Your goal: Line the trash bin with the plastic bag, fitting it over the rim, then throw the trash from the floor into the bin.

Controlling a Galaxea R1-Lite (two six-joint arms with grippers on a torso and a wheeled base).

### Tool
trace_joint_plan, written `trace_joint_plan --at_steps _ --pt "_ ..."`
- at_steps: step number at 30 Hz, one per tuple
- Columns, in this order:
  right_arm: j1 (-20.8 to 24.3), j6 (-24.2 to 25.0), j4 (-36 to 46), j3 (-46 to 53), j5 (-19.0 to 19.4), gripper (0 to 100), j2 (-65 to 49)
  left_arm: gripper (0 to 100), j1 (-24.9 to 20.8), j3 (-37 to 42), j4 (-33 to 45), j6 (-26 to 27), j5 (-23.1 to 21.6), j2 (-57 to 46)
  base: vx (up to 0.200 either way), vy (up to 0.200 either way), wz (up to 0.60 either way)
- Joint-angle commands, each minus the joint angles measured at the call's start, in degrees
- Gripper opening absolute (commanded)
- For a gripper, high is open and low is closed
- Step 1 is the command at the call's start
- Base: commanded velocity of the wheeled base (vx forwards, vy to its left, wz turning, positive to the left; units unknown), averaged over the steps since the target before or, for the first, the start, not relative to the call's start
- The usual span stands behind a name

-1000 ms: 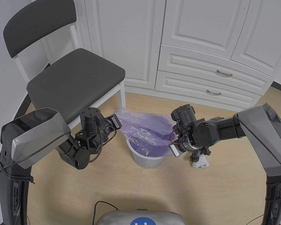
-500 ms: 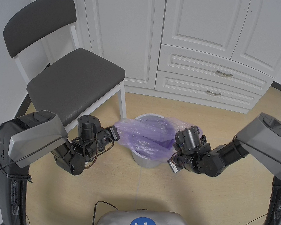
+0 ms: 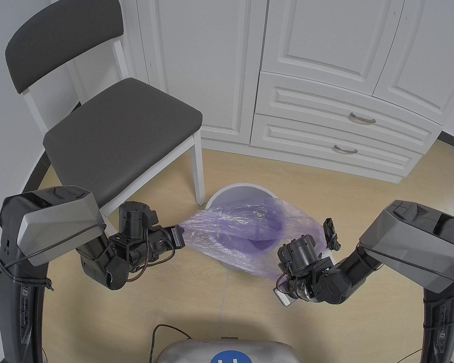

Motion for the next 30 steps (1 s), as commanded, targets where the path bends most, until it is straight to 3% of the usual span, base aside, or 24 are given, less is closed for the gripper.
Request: trace_joint_plan --at_steps 1,13,19,20,25,30 --pt "-1.2 -0.3 0.1 0.0 0.0 0 2.0 0 0.8 0.5 0.2 0.5 -0.1 1.2 0.0 0.0 0.0" --pt "-2.5 -0.1 -0.3 -7.1 0.0 0 8.5 0 0.3 -3.5 0.2 2.5 0.6 8.3 0.0 0.0 0.0" --pt "-2.5 -0.3 -0.1 -4.4 1.3 0 4.6 0 0.3 -3.8 -0.3 2.2 1.5 7.5 0.0 0.0 0.0" --pt "-2.4 -0.3 -0.1 -3.7 1.3 100 3.7 0 0.2 -3.7 -0.3 2.2 1.6 7.4 0.0 0.0 0.0" --pt "-1.8 -0.4 -0.4 4.7 1.5 100 -7.4 0 -0.1 -3.1 -0.4 2.2 1.6 6.0 0.0 0.0 0.0" --pt "-1.7 -4.5 -0.5 8.8 3.3 100 -17.4 0 -0.1 -2.8 -0.4 2.3 1.5 5.0 0.0 0.0 0.0"
